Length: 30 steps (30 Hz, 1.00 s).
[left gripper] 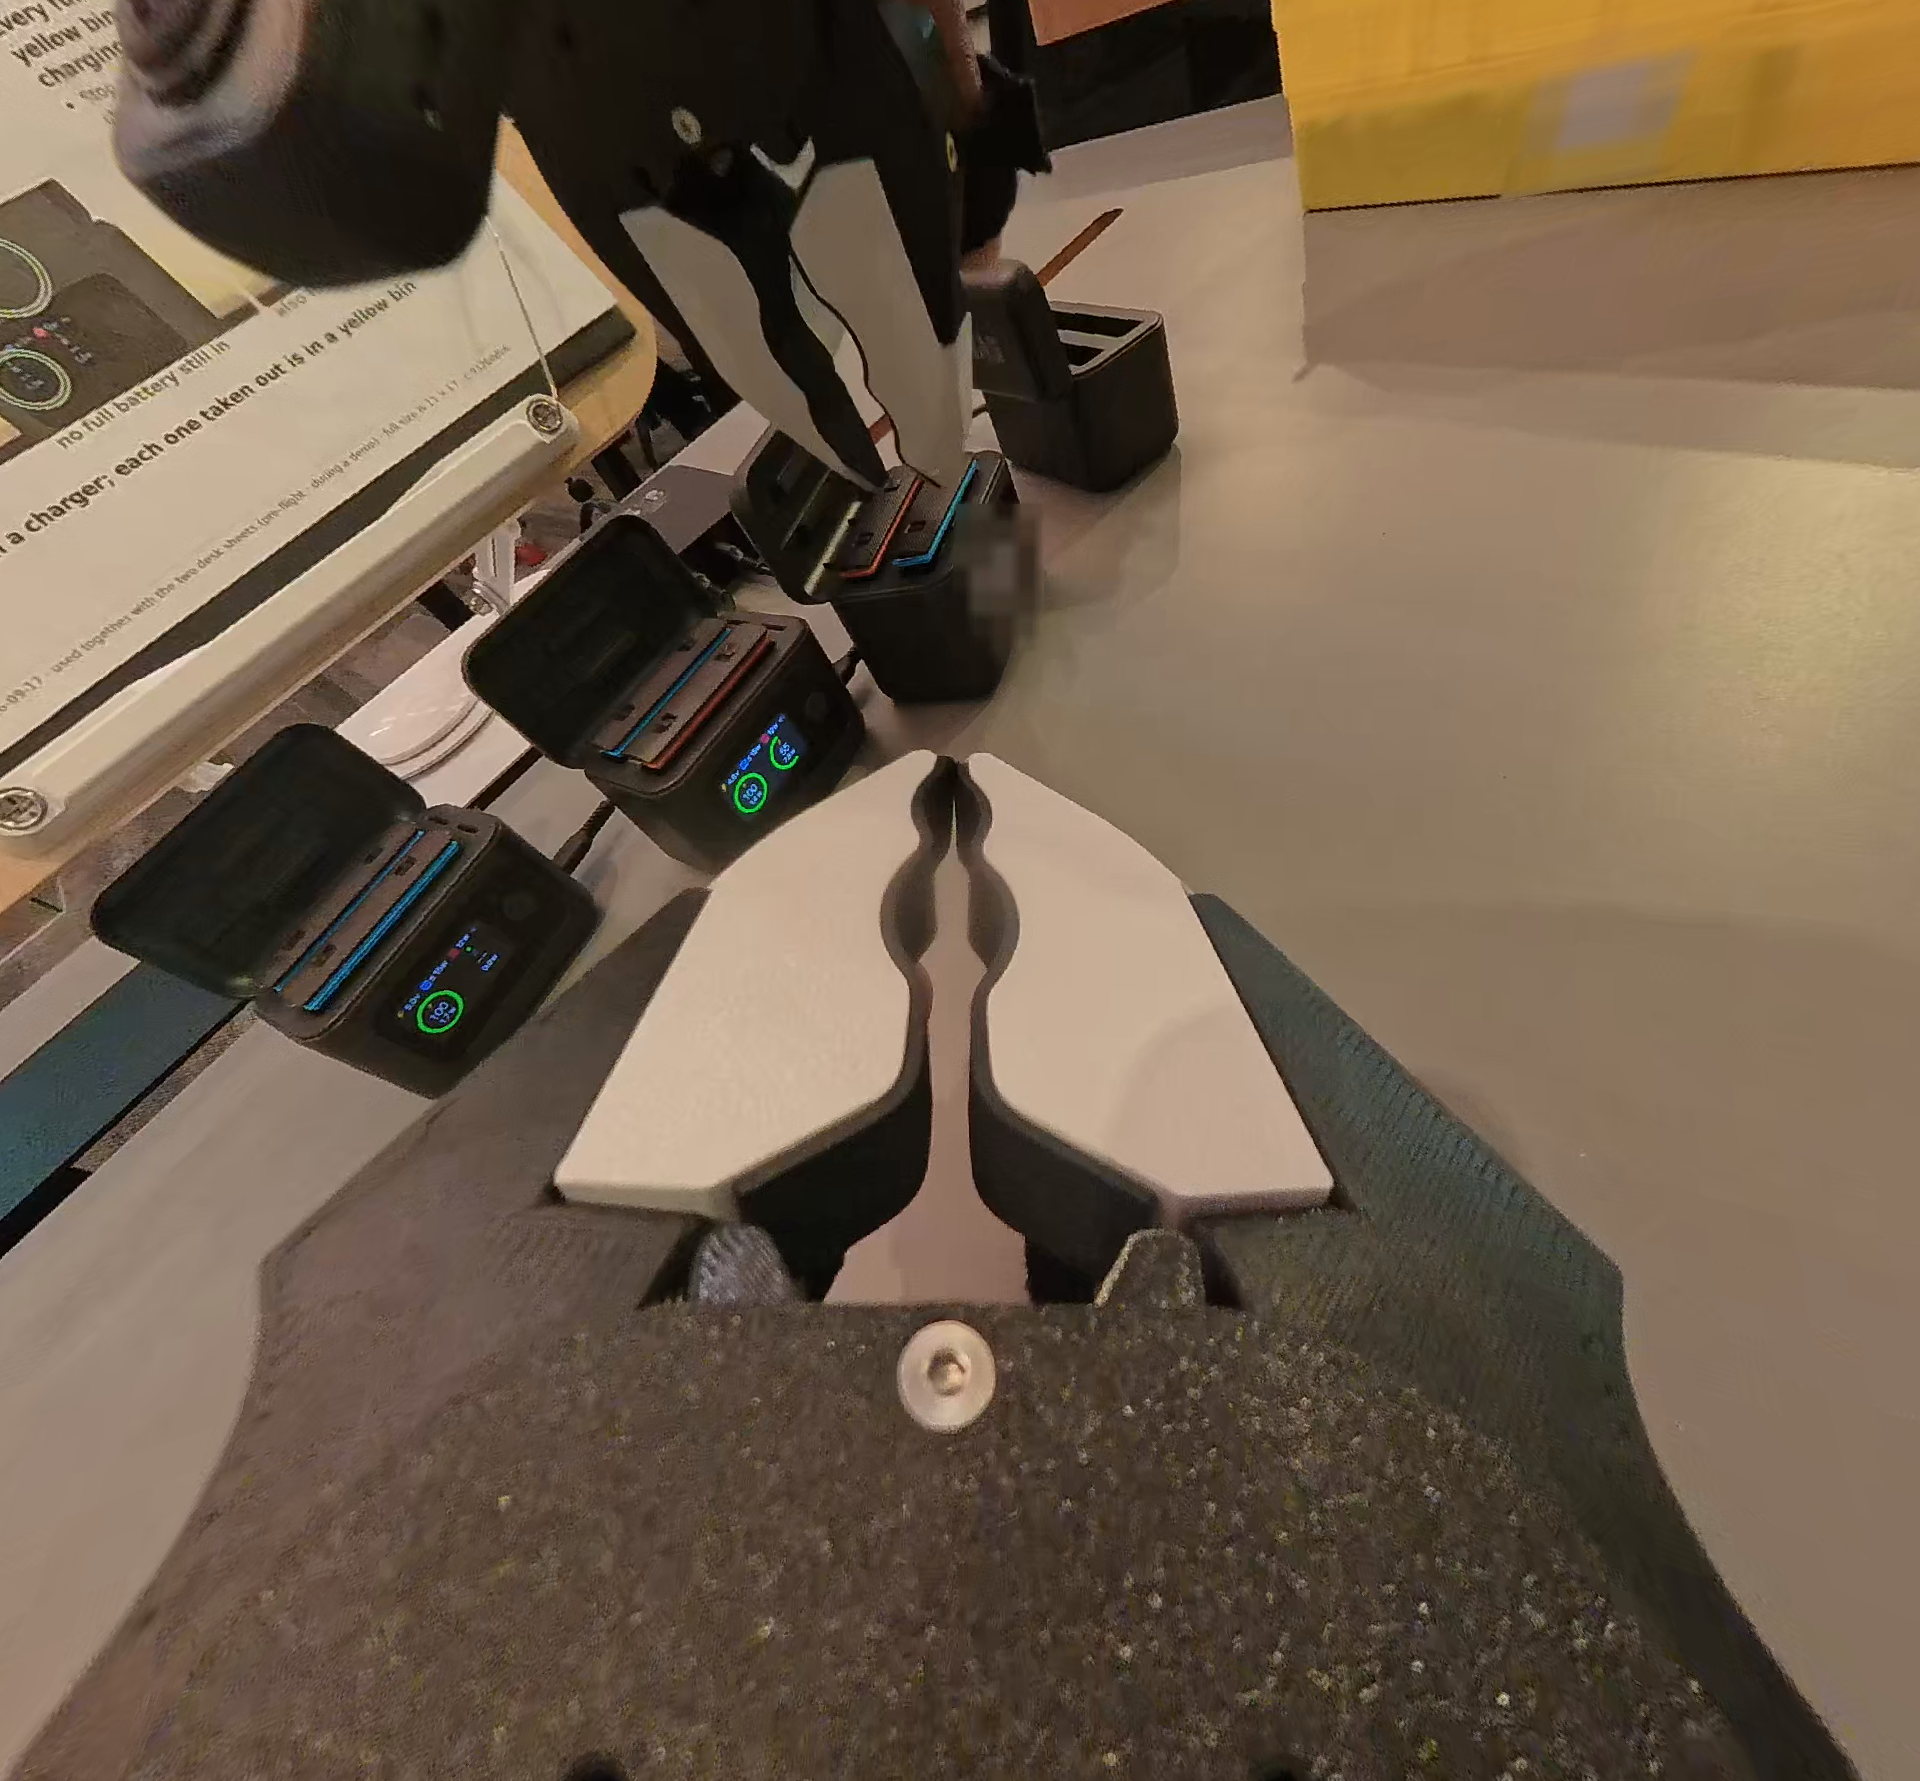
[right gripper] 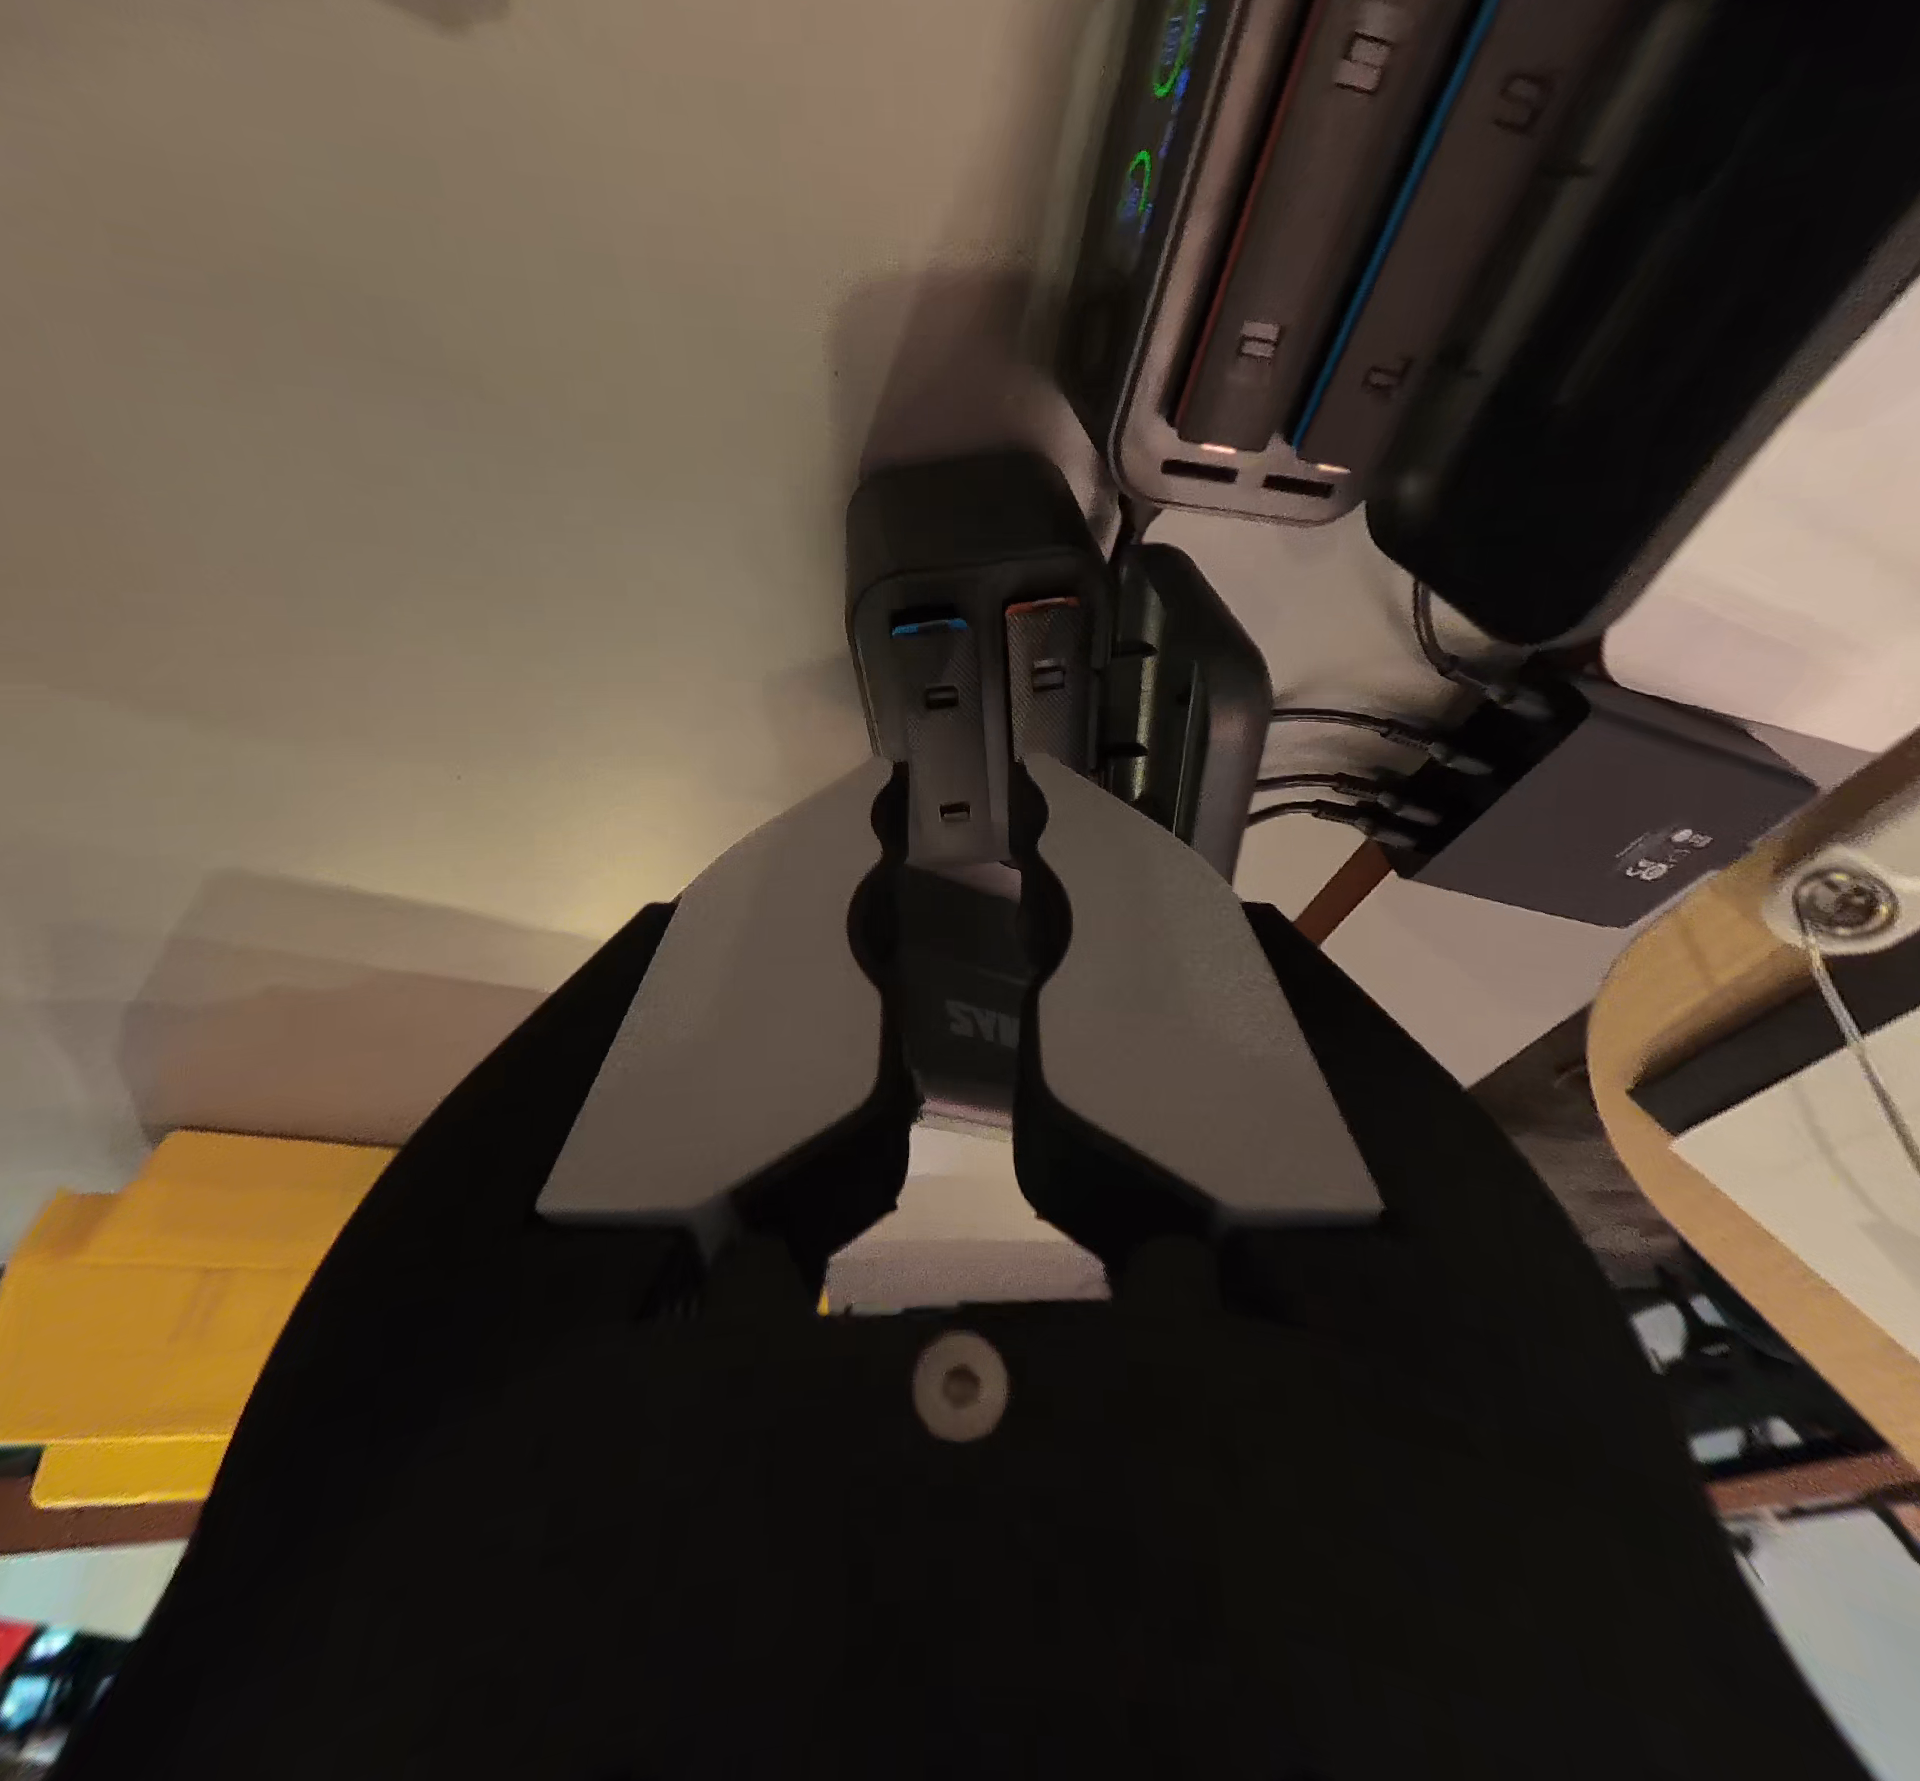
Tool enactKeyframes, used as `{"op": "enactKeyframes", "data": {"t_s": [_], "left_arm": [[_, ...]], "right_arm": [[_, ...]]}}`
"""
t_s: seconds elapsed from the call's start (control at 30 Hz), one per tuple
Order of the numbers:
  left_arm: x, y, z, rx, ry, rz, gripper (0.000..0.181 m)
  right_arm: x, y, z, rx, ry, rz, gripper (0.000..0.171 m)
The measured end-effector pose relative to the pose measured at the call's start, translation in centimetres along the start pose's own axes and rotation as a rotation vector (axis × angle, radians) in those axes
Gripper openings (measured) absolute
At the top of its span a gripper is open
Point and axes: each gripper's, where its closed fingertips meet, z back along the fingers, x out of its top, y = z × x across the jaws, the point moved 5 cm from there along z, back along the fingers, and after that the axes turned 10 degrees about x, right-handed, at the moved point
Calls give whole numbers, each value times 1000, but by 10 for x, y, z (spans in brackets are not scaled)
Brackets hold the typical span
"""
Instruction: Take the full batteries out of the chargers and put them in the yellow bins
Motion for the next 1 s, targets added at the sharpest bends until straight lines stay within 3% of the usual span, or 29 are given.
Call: {"op": "enactKeyframes", "data": {"t_s": [0.27, 0.87, 1.0], "left_arm": [[0, -1, 0, -1, 0, -17, 0], [-2, -2, -1, 18, 9, -15, 0], [-4, 2, -1, 33, 13, -9, 0]], "right_arm": [[-7, -2, -4, 1, -186, -45, 1], [-6, 1, -9, -23, -177, -74, 0], [-3, 9, -1, -111, -311, -84, 0]]}}
